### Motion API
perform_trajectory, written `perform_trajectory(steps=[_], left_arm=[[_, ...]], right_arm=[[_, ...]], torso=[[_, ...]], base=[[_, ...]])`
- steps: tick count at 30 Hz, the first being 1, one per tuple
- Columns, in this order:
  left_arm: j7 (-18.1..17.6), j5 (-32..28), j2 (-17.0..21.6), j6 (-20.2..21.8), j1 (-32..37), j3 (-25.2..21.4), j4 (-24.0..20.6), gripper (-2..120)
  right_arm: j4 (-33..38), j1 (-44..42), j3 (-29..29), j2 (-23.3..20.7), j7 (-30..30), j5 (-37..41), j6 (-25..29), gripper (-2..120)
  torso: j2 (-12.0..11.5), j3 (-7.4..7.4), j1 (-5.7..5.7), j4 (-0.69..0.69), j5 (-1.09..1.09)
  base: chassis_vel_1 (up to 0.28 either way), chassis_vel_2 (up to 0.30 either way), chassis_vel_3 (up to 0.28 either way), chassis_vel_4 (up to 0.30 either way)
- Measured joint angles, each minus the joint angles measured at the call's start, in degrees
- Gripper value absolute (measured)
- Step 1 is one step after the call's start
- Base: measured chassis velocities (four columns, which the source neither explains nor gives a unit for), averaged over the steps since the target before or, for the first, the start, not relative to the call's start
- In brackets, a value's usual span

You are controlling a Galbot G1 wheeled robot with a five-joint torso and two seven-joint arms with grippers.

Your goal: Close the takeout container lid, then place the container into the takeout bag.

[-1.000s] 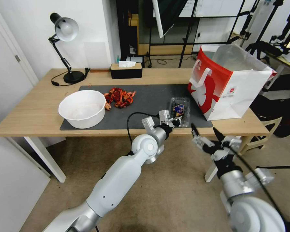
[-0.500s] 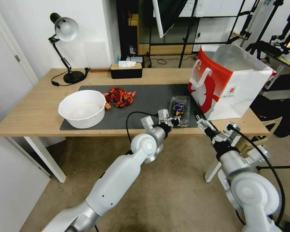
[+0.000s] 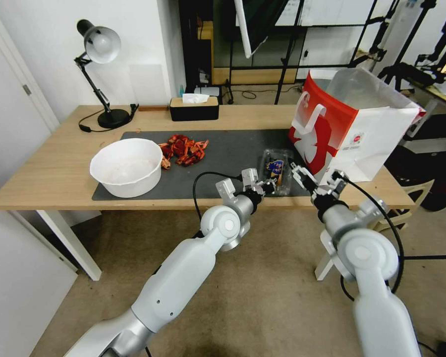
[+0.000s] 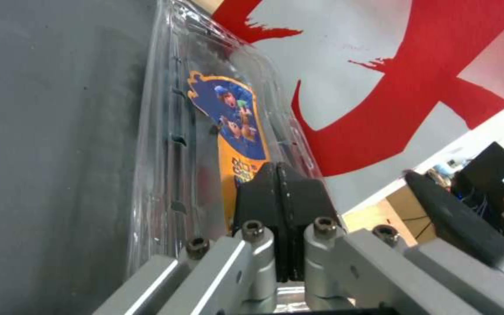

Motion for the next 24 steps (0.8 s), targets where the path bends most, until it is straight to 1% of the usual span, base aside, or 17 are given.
perform_trajectory(steps=[4,8,12,14,24], left_arm=[[-0.02,-0.02,0.01,-0.05,0.13,-0.15,0.06,0],[-0.07,-0.02,0.10,-0.11,0.36,-0.66,0.13,0],[-0.09,-0.04,0.20,-0.14,0.38,-0.70,0.13,0],[-0.11,-0.05,0.32,-0.18,0.43,-0.73,0.13,0],[-0.27,-0.10,0.27,-0.22,0.43,-0.66,-0.11,0]], right_arm=[[-1.72,1.82,-0.39,-0.04,1.29,0.13,-0.78,100],[-5.15,5.14,-1.20,-0.04,5.30,1.30,-3.84,100],[-6.63,6.04,-1.61,-0.04,6.40,1.63,-4.74,100],[-8.90,7.43,-2.09,0.10,7.76,2.29,-5.79,100],[-13.47,10.54,-2.99,0.53,8.65,3.31,-6.80,100]], torso=[[0.01,0.00,0.00,0.00,0.00],[0.01,0.00,0.00,0.00,0.00],[0.01,0.00,0.00,0.00,0.00],[0.01,-0.01,0.00,0.00,0.00],[0.01,0.00,0.00,0.00,0.00]], base=[[0.000,0.000,0.000,0.000],[0.000,0.000,0.000,0.000],[0.000,0.000,0.000,0.000],[0.000,0.000,0.000,0.000],[0.000,0.000,0.000,0.000]])
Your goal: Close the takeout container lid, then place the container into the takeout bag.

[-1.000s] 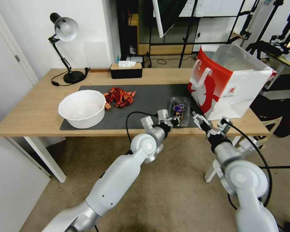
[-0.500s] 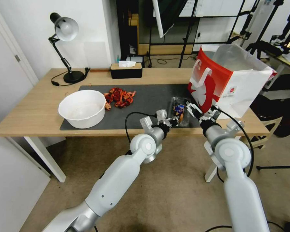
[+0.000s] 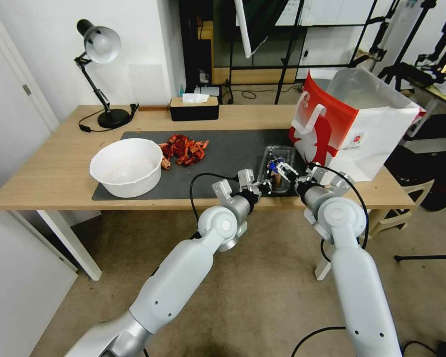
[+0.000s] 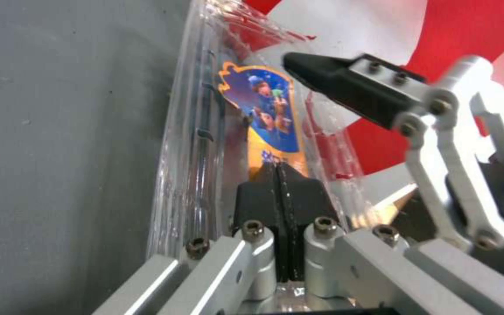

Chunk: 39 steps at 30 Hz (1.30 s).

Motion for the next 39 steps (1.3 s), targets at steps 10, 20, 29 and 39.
perform_trajectory(steps=[10,20,29,39], left_arm=[[-0.35,-0.13,0.38,0.00,-0.08,0.02,-0.32,0],[-0.61,-0.61,0.42,-0.06,-0.31,-0.04,-0.58,0],[-0.70,-0.67,0.50,-0.12,-0.36,-0.17,-0.62,0],[-0.47,-1.03,1.14,-0.21,-0.37,-0.99,-1.11,0]], right_arm=[[-2.72,2.62,-0.43,0.74,2.04,1.19,-1.86,86],[-4.30,4.45,-0.54,1.54,6.00,2.85,-4.41,44],[-4.50,4.81,-0.54,1.97,8.48,4.34,-5.67,15],[-3.99,4.28,-0.36,2.27,8.91,4.83,-5.97,8]], torso=[[0.00,-0.01,-0.01,-0.01,-0.01],[0.01,-0.02,-0.02,-0.02,-0.01],[0.00,-0.01,-0.02,-0.01,0.00],[-0.01,-0.01,-0.02,0.02,0.00]], base=[[0.000,0.000,0.000,0.000],[0.000,0.000,0.000,0.000],[0.000,0.000,0.000,0.000],[0.000,0.000,0.000,0.000]])
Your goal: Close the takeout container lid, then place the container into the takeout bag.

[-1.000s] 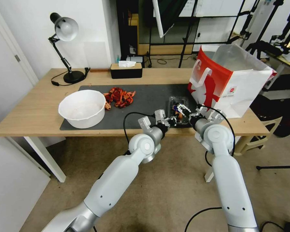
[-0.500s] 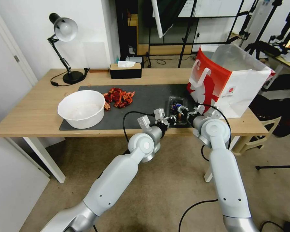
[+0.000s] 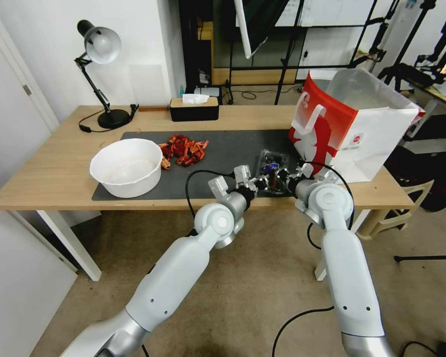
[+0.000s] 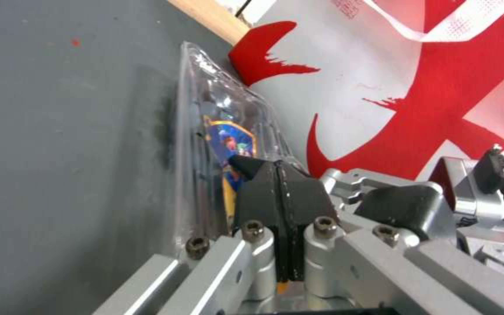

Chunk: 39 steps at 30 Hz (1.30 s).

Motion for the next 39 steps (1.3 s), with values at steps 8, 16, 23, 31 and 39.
perform_trajectory(steps=[8,16,23,31,39], left_arm=[[0.30,-0.23,1.81,0.11,1.25,-1.08,-1.76,0],[0.90,1.08,4.56,0.14,4.13,-2.99,-5.00,0],[1.98,2.34,7.95,0.14,8.00,-5.24,-9.95,15],[5.23,6.09,12.43,-0.49,16.65,-10.72,-17.20,45],[7.66,12.39,14.22,-4.29,26.99,-15.27,-20.63,72]], right_arm=[[0.20,0.04,0.05,-0.06,-0.11,-0.01,0.47,8],[0.44,0.00,0.01,-0.04,-0.58,-0.13,0.58,7],[1.16,0.15,-0.14,-0.05,-1.76,0.55,0.96,6],[2.82,0.87,-1.02,-0.61,-5.52,0.93,2.15,3],[9.74,0.34,-2.14,-5.34,-10.06,0.52,3.15,0]], torso=[[0.00,0.01,0.01,-0.01,0.00],[-0.01,0.01,0.02,-0.03,-0.01],[-0.01,0.02,0.02,-0.02,0.00],[-0.01,0.01,0.02,-0.02,0.00],[0.00,0.01,0.01,-0.08,0.00]], base=[[0.000,0.000,0.000,0.000],[0.000,0.000,0.000,0.000],[0.000,0.000,0.000,0.000],[0.000,0.000,0.000,0.000],[0.000,0.000,0.000,0.000]])
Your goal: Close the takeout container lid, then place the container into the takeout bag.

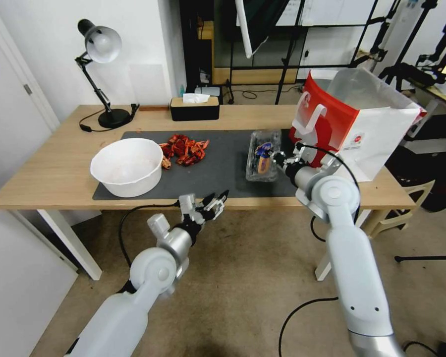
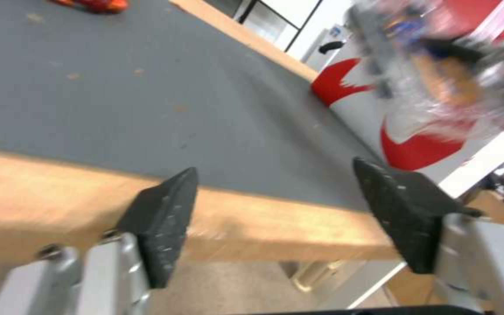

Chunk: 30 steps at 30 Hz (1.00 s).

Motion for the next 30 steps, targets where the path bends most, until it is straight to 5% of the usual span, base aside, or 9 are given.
perform_trajectory(steps=[6,30], left_arm=[[2.49,6.48,0.26,-5.23,7.20,-5.16,-1.55,98],[6.62,11.73,-2.22,-11.08,15.18,-13.45,-2.29,100]], right_arm=[[4.06,2.65,-3.03,-4.71,-4.57,-2.77,2.59,0],[6.19,8.81,-1.85,-11.50,-8.91,-8.12,8.57,0]], torso=[[0.01,-0.01,-0.01,0.08,0.00],[0.01,0.00,0.00,0.05,0.00]], base=[[0.000,0.000,0.000,0.000],[0.000,0.000,0.000,0.000]])
